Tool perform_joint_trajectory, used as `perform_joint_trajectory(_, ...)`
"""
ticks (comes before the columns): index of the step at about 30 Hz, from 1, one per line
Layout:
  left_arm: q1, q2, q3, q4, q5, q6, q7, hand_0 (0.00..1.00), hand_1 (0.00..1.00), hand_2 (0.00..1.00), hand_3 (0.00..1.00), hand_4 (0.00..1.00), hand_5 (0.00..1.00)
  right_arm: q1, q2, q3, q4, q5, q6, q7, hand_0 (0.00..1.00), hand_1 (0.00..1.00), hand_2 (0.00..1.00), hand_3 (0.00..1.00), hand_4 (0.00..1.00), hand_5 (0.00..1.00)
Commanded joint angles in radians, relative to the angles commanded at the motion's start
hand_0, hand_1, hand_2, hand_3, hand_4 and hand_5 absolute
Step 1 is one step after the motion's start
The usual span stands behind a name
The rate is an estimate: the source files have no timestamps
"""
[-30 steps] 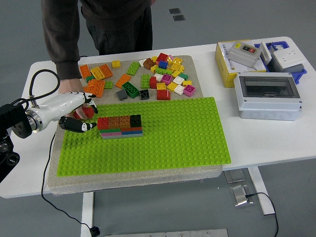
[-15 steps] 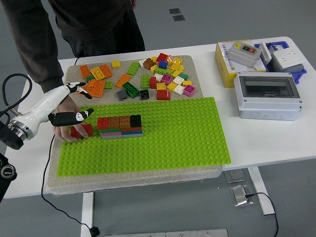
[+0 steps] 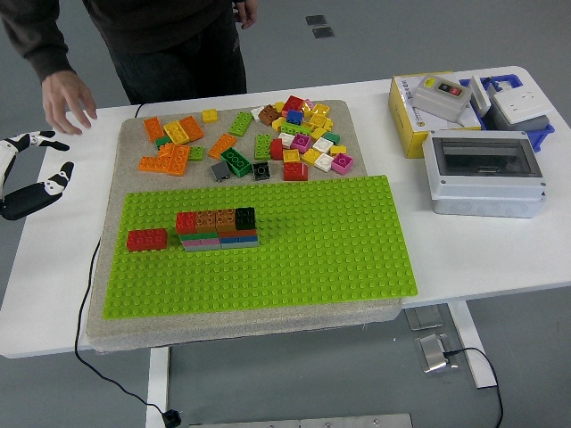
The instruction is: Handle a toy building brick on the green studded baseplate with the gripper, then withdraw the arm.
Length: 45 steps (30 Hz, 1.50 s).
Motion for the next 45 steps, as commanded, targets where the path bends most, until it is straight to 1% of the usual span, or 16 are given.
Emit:
perform_joint_trajectory(3, 0.0, -0.003, -0.002, 0.009, 0.001, 0.0, -0.001, 0.943, 0.877, 0.871, 0.638, 0.556, 0.296, -0.001, 0.004, -0.004, 0.0, 0.004, -0.003, 0.0, 0.63, 0.566, 0.545, 0.779, 0.675, 0.998)
perform_joint_trajectory(4, 0.0, -0.004, 0.0, 0.013, 0.002, 0.0, -0.001, 0.945, 0.874, 0.867, 0.646, 0.575, 0.301, -0.001, 0.005, -0.007, 0.0, 0.006, -0.004, 0.0, 0.629, 0.565, 0.571, 0.777, 0.673, 0.998)
perform_joint_trajectory(9, -0.004, -0.006, 0.006, 0.03, -0.001, -0.001, -0.004, 0.945, 0.874, 0.867, 0.646, 0.575, 0.301, -0.004, 0.018, -0.027, 0.0, 0.02, -0.004, -0.006, 0.629, 0.565, 0.571, 0.777, 0.673, 0.998)
perform_joint_trajectory(10, -0.006, -0.006, 0.007, 0.034, -0.003, 0.001, -0.006, 0.943, 0.873, 0.868, 0.651, 0.588, 0.306, -0.004, 0.021, -0.034, 0.0, 0.024, -0.003, -0.008, 0.63, 0.566, 0.612, 0.78, 0.671, 0.998)
perform_joint_trajectory(15, -0.012, -0.001, 0.014, 0.049, -0.014, 0.01, -0.02, 0.943, 0.873, 0.868, 0.651, 0.588, 0.306, -0.004, 0.034, -0.07, 0.0, 0.051, 0.003, -0.015, 0.63, 0.566, 0.612, 0.78, 0.671, 0.998)
perform_joint_trajectory(16, -0.013, -0.001, 0.016, 0.051, -0.016, 0.012, -0.022, 0.935, 0.872, 0.867, 0.646, 0.56, 0.291, -0.004, 0.036, -0.076, 0.0, 0.056, 0.004, -0.016, 0.63, 0.571, 0.659, 0.782, 0.669, 0.998)
perform_joint_trajectory(21, -0.012, 0.003, 0.029, 0.061, -0.024, 0.019, -0.03, 0.935, 0.872, 0.867, 0.646, 0.56, 0.291, -0.002, 0.045, -0.097, 0.0, 0.068, 0.009, -0.023, 0.63, 0.571, 0.659, 0.782, 0.669, 0.998)
perform_joint_trajectory(23, -0.011, 0.003, 0.038, 0.065, -0.024, 0.019, -0.031, 0.93, 0.869, 0.866, 0.641, 0.546, 0.29, -0.001, 0.046, -0.099, 0.0, 0.067, 0.009, -0.024, 0.632, 0.573, 0.663, 0.781, 0.668, 0.998)
perform_joint_trajectory(29, -0.011, 0.003, 0.054, 0.077, -0.016, 0.018, -0.034, 0.94, 0.876, 0.866, 0.641, 0.543, 0.288, 0.002, 0.043, -0.094, 0.0, 0.062, 0.008, -0.023, 0.631, 0.569, 0.662, 0.78, 0.663, 0.998)
perform_joint_trajectory(36, -0.014, 0.006, 0.043, 0.099, -0.009, 0.027, -0.05, 0.945, 0.883, 0.865, 0.639, 0.541, 0.287, 0.003, 0.034, -0.059, 0.0, 0.031, 0.006, -0.027, 0.629, 0.574, 0.66, 0.777, 0.659, 0.998)
perform_joint_trajectory(39, -0.014, 0.0, 0.041, 0.11, -0.011, 0.036, -0.063, 0.945, 0.883, 0.865, 0.639, 0.541, 0.287, 0.002, 0.031, -0.038, 0.0, 0.021, 0.003, -0.028, 0.629, 0.574, 0.66, 0.777, 0.659, 0.998)
perform_joint_trajectory(41, -0.013, -0.004, 0.04, 0.114, -0.014, 0.042, -0.07, 0.943, 0.882, 0.863, 0.639, 0.54, 0.286, 0.002, 0.029, -0.03, 0.0, 0.018, 0.003, -0.028, 0.628, 0.575, 0.677, 0.778, 0.654, 0.998)
perform_joint_trajectory(45, -0.009, -0.016, 0.033, 0.122, -0.022, 0.065, -0.097, 0.943, 0.882, 0.863, 0.639, 0.54, 0.286, 0.006, 0.02, -0.017, 0.0, 0.029, 0.003, -0.021, 0.628, 0.575, 0.677, 0.778, 0.654, 0.998)
